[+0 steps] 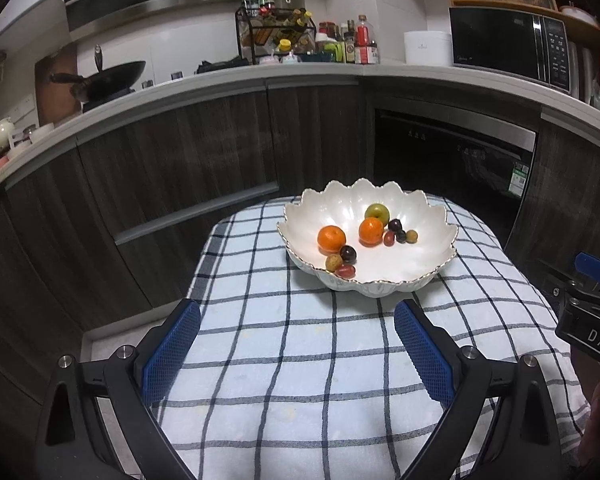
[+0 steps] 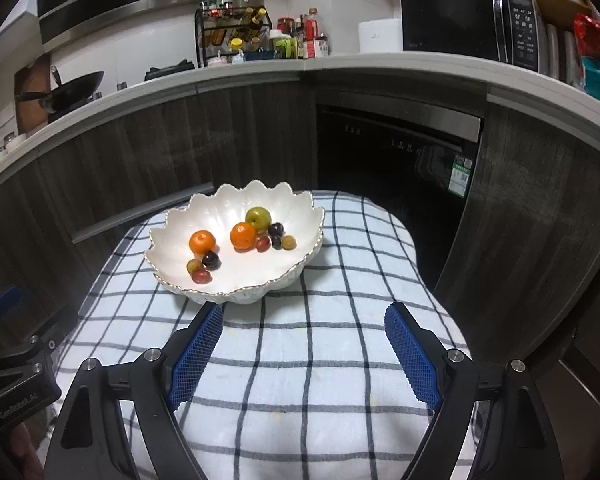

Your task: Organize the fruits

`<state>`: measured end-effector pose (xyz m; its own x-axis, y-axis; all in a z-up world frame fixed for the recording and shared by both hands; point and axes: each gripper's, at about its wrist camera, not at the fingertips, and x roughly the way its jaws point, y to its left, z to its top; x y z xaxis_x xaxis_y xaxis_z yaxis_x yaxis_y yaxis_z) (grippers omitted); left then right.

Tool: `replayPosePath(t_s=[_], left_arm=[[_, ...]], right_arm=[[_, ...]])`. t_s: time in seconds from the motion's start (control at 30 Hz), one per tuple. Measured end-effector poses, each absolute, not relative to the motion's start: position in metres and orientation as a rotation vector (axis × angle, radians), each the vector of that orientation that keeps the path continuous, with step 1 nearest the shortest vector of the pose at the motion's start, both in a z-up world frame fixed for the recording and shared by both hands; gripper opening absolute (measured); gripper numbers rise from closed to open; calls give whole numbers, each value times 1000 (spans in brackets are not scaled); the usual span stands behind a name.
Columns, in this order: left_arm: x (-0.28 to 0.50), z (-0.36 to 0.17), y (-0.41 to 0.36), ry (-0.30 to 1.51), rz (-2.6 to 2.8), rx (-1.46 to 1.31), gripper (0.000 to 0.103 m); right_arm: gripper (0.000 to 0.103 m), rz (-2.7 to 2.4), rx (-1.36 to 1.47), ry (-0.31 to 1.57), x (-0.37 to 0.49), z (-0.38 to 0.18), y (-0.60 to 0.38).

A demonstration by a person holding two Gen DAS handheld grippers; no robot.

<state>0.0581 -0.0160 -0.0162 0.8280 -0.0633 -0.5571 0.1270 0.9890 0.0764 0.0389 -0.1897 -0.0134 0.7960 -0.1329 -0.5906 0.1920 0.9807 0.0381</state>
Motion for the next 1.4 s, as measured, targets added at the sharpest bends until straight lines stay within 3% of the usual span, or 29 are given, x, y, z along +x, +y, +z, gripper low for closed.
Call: replayPosePath(t_s=[0.17, 0.27, 1.4], left_arm=[[45, -10, -12, 558, -96, 100, 100], [37, -9, -9, 535, -88, 100, 100], [27, -11, -6, 521, -74, 111, 103]], right_arm=[[85, -178, 89, 572, 24, -3, -186], [90, -180, 87, 557, 18, 0, -184], [90, -204, 63, 530, 4, 2, -183]])
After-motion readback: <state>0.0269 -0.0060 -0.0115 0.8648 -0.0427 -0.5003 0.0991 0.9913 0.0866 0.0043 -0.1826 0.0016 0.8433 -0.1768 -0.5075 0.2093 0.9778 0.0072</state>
